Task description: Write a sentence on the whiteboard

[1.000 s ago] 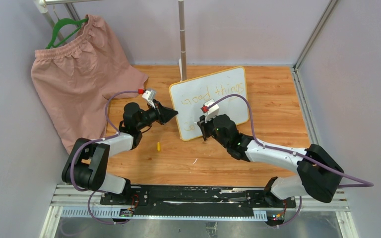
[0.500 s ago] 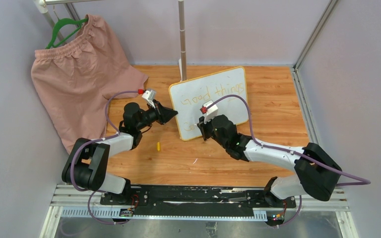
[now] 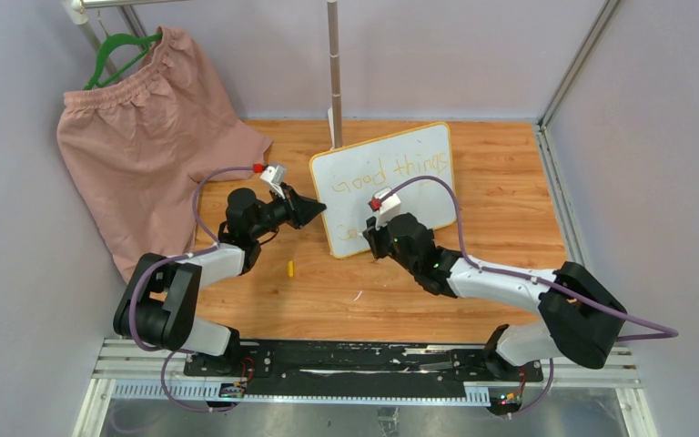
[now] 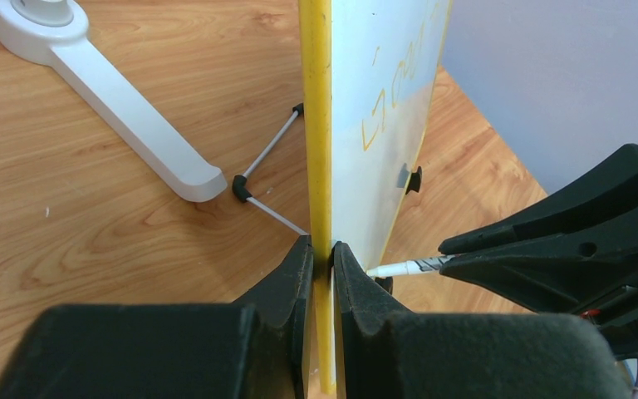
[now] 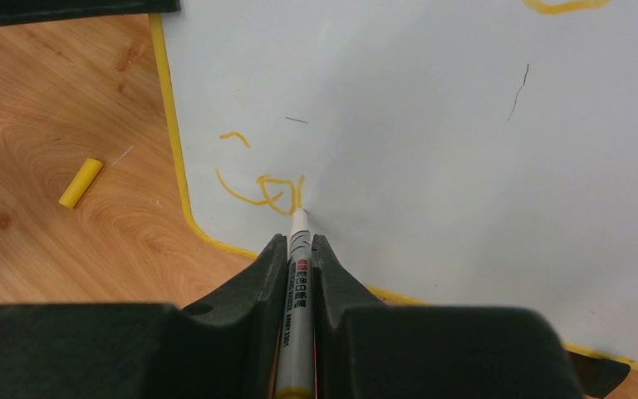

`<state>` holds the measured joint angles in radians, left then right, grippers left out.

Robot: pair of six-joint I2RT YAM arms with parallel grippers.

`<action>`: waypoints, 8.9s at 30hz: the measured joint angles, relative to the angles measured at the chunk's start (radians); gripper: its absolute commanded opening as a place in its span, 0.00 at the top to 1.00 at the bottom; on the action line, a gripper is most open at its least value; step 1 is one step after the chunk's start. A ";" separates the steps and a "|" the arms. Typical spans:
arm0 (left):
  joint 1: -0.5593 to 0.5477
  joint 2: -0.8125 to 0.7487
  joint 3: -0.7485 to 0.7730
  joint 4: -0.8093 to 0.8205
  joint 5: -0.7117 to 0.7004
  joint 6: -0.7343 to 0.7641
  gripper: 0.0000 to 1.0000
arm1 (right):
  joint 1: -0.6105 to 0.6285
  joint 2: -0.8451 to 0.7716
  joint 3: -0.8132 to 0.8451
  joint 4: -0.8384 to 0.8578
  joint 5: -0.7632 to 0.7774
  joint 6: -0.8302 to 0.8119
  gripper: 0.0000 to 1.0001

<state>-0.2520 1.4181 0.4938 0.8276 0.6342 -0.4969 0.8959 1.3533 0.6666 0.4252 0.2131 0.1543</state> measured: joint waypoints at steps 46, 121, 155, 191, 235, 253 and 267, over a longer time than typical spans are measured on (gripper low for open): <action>0.000 0.000 0.000 0.000 -0.006 0.000 1.00 | -0.009 -0.002 0.066 -0.068 0.052 0.006 1.00; -0.001 0.000 0.002 0.000 -0.006 0.000 1.00 | -0.032 0.019 0.111 -0.112 0.039 0.010 1.00; -0.004 0.000 0.002 0.000 -0.007 0.000 1.00 | -0.060 -0.018 0.058 -0.085 0.074 0.016 1.00; -0.006 0.000 0.005 0.002 -0.002 0.000 1.00 | -0.068 -0.093 -0.038 0.068 0.132 0.001 1.00; -0.006 -0.001 0.005 0.002 -0.002 0.000 1.00 | -0.072 -0.161 -0.090 0.018 0.132 0.037 1.00; -0.007 -0.001 0.005 0.002 -0.002 0.000 1.00 | -0.101 -0.135 -0.084 0.032 0.139 0.034 1.00; -0.007 -0.001 0.005 0.002 -0.002 0.000 1.00 | -0.105 -0.103 -0.061 0.058 0.139 0.037 1.00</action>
<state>-0.2588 1.4170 0.4984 0.8291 0.6327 -0.4969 0.7914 1.2507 0.6056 0.4831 0.3519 0.1913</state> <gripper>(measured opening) 0.140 0.172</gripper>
